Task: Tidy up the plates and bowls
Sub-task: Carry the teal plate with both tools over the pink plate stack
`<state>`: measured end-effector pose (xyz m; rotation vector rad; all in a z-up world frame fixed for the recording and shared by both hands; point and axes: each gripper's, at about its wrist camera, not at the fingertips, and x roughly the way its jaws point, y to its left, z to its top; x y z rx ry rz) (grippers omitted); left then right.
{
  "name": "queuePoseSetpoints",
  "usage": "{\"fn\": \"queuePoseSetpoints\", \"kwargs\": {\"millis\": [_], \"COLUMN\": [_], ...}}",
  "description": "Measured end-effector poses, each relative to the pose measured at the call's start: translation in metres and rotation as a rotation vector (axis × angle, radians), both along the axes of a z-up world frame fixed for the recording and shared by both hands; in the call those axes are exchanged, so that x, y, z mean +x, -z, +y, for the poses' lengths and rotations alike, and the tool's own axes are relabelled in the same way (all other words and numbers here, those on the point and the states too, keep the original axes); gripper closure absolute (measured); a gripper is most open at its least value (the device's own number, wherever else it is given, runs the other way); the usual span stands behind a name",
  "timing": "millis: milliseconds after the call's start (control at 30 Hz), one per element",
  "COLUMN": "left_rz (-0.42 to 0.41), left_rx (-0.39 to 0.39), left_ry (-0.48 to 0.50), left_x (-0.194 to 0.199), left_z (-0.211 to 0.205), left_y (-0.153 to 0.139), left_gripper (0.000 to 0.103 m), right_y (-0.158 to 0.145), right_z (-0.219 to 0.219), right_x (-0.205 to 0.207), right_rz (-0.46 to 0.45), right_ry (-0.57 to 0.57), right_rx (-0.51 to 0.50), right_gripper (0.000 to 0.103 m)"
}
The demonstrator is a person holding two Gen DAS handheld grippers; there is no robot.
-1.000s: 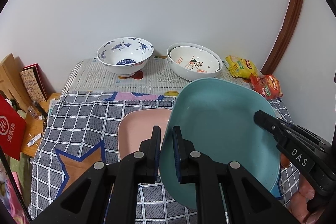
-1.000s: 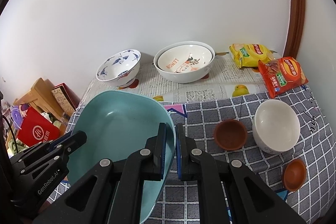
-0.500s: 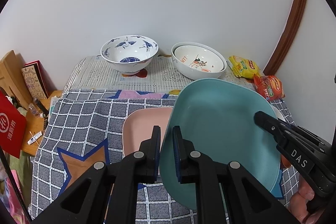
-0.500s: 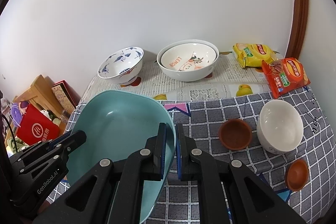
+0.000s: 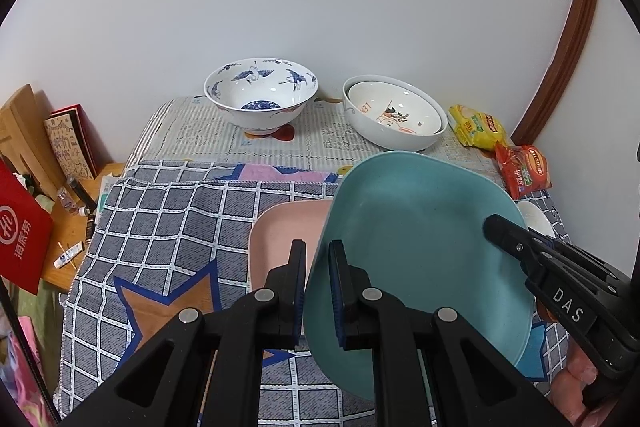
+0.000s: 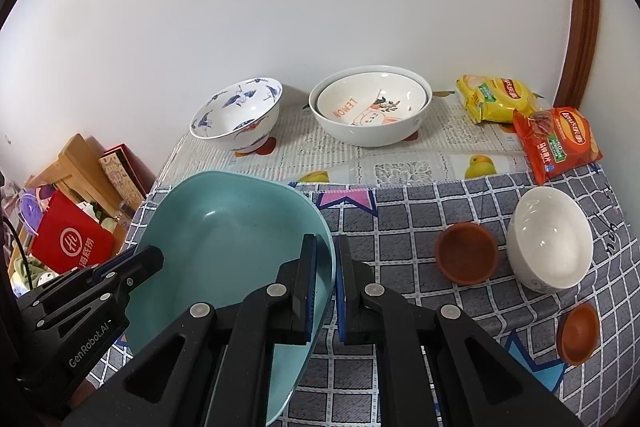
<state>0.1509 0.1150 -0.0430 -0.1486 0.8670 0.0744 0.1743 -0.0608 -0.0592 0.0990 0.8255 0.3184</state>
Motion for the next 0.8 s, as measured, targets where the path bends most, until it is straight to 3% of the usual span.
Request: {"fn": "queuePoseSetpoints", "kwargs": {"millis": [800], "left_rz": [0.048], "left_rx": [-0.022], "left_ry": [-0.043], "left_x": [0.008], "left_z": [0.029], "left_y": [0.026], "left_gripper": [0.091], "right_y": [0.021], "right_z": [0.03], "right_x": [0.014], "right_rz": [0.047], "right_ry": [-0.037], "right_rx": [-0.021], "right_gripper": [0.095]}}
